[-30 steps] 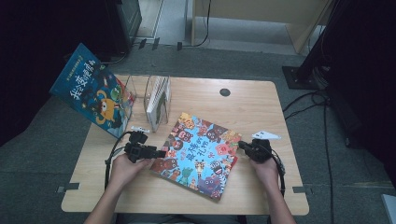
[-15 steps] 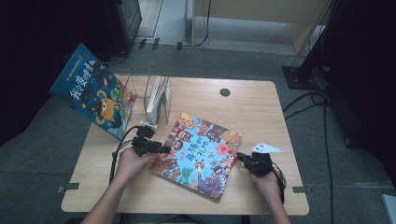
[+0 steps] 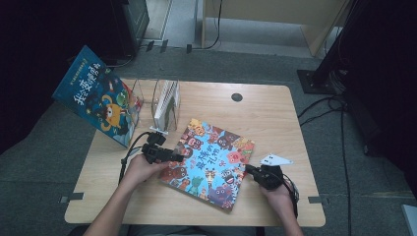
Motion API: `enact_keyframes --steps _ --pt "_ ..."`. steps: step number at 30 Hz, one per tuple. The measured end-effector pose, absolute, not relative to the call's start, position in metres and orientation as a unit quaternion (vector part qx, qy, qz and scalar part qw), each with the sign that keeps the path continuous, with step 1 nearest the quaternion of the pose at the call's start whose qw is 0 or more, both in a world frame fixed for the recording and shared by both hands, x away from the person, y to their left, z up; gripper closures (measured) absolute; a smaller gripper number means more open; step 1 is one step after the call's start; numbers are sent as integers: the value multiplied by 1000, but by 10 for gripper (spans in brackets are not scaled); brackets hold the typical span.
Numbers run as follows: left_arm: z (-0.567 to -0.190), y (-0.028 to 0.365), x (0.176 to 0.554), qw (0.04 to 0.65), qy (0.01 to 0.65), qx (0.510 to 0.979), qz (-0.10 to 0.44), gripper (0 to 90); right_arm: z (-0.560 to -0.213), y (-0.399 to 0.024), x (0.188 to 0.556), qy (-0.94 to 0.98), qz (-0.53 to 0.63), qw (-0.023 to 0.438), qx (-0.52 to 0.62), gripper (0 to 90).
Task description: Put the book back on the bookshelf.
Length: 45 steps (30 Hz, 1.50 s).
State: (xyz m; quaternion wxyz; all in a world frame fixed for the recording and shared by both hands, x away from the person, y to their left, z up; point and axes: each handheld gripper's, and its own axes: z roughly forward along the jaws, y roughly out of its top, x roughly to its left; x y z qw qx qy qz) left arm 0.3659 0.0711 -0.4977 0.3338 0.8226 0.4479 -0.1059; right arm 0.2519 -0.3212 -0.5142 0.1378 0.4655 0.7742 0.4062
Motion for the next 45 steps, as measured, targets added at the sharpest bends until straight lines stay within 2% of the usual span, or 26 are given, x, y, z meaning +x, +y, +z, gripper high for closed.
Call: enact_keyframes --steps 18,25,34,38,40,42,45 --pt "-493 75 372 299 460 829 -106 328 -515 -312 260 776 415 126 458 900" --pt "-488 77 374 292 490 815 -104 497 -516 -315 261 777 421 118 453 900" --pt "-420 78 363 324 454 824 -95 550 -518 -318 262 777 434 98 445 900" --pt "-390 75 361 341 433 824 -132 587 -518 -313 262 783 438 90 432 900" --pt "-380 64 361 333 413 833 -157 605 -520 -308 264 786 446 77 422 900" --pt "-371 52 360 319 400 845 -154 636 -519 -298 264 795 447 72 403 900" --pt "-361 42 362 299 397 855 -146 658 -516 -280 264 814 428 99 381 900"
